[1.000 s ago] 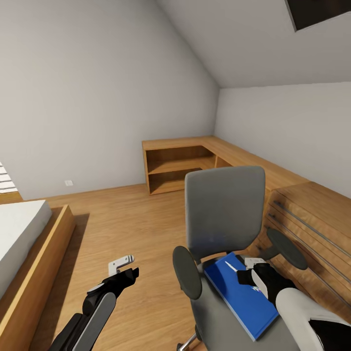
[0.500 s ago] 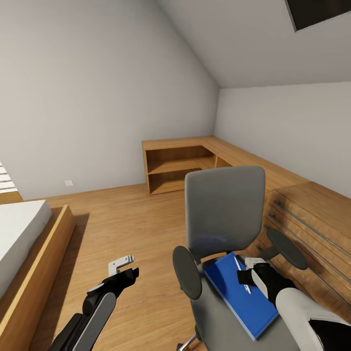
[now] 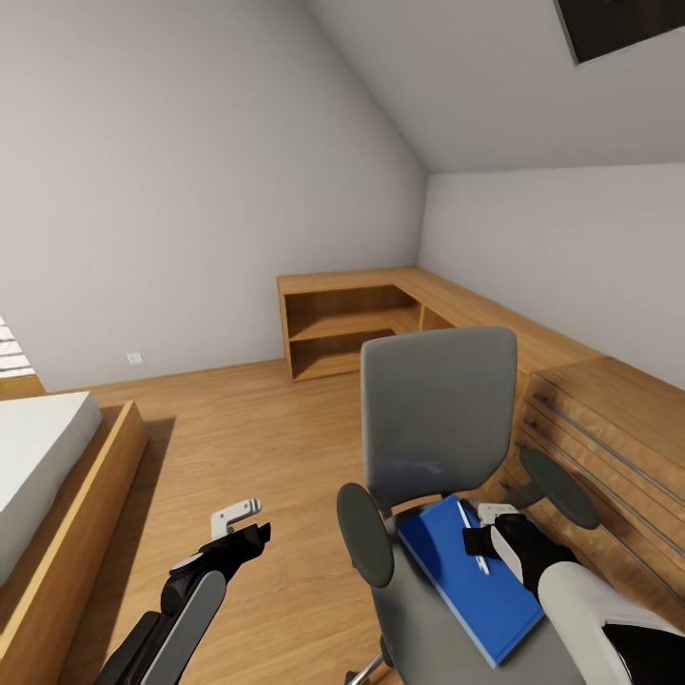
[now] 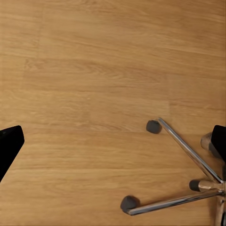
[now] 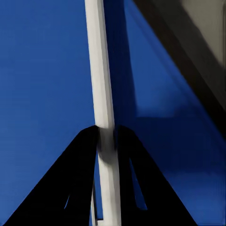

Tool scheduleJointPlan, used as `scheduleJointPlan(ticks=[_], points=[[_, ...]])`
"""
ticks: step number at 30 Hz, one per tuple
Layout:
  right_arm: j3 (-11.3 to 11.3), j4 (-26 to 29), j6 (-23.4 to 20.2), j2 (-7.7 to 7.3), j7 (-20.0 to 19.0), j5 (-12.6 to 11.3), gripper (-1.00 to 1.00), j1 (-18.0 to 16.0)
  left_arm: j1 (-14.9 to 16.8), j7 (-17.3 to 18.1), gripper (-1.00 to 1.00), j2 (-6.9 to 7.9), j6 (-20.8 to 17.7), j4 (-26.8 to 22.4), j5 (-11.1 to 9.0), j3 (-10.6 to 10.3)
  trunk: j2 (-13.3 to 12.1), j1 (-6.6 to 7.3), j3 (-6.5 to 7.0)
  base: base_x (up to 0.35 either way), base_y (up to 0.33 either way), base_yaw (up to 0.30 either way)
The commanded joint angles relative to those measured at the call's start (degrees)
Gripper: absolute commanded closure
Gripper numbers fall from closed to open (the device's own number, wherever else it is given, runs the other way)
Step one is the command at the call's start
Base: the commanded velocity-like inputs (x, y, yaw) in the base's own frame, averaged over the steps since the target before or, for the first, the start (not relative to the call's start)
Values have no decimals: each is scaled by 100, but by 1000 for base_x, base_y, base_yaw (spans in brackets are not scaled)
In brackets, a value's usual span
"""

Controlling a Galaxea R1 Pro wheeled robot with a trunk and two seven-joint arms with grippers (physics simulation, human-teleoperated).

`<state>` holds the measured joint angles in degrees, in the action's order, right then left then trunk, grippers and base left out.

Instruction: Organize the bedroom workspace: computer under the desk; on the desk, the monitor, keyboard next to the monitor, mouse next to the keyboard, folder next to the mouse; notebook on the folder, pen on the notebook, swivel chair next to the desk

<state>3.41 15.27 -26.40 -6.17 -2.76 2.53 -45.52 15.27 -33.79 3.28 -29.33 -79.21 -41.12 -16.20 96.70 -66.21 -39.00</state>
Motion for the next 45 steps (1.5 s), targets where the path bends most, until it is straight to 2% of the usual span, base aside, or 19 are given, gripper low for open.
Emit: scheduleJointPlan(ticks=[1,14,30,32,35,37,43,44,45], points=[[37,11,-32,1,-32,20,100,-1,5,-58,-100,6,-2,-9,-54,-15,-39,23,13,0,0,0],[37,21,-32,1,-35,20,100,-1,5,-58,-100,6,-2,0,-52,-15,-560,309,246,-18,0,0],[37,186,-20,1,-49,15,100,6,3,-58,-100,6,2,2,-41,-9,-1202,660,534,-311,0,0],[41,392,-23,1,-49,10,100,13,4,-58,-100,6,4,2,-25,-12,-1282,704,569,-336,0,0],[45,1038,-55,1,-44,-2,100,66,3,-62,-100,6,6,0,-1,-14,-1402,770,623,-276,0,0],[45,1549,-105,6,-42,-13,100,224,5,-64,-100,6,6,-2,8,-14,-1483,814,659,-126,0,0],[46,3396,-733,17,-41,-40,100,1099,3,-66,-100,6,16,-20,15,-15,-1723,946,767,-38,0,0],[51,3845,-916,50,-38,-89,100,1282,3,-66,-100,6,19,-28,16,-15,-1763,967,785,-10,0,0],[55,4060,-1004,81,-36,-131,100,1373,3,-66,-100,6,20,-32,16,-15,-1803,989,803,-8,0,0]])
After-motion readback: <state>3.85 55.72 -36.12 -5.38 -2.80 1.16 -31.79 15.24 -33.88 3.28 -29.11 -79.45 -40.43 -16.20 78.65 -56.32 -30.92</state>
